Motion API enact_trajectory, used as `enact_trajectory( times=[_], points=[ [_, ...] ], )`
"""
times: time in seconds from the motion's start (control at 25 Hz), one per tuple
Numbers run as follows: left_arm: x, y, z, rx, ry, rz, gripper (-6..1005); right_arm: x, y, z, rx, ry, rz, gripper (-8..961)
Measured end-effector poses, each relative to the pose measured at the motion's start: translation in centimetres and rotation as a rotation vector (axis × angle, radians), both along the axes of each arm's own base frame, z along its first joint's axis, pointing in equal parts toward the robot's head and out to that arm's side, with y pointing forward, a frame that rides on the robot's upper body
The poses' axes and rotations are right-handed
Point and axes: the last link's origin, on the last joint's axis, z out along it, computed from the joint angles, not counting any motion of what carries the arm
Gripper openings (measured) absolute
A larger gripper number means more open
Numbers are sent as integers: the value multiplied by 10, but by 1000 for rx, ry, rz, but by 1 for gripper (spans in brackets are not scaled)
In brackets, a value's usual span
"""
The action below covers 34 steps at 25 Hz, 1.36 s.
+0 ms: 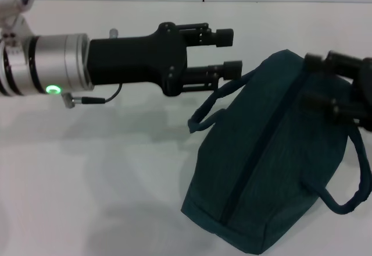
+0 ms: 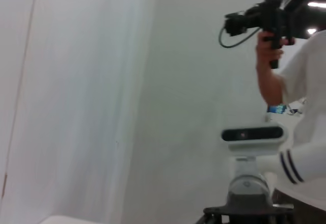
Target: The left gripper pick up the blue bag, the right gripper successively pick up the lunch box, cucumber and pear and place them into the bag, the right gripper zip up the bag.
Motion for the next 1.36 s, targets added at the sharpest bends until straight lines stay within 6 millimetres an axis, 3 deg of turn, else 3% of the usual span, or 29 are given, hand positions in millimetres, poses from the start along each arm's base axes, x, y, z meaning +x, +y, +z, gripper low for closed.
enact_trajectory(
  times=[0.24,0.52,1.36],
  points=[
    [-13,-15,-8,17,-26,-20,634,-14,0,10,-129,-104,93,750],
    [-20,-25,-14,13,-55,-17,633,-15,1,10,-161,-139,92,750],
    [-19,-25,-16,6,-53,-26,630,-22,4,4,-154,-132,100,750]
  ],
)
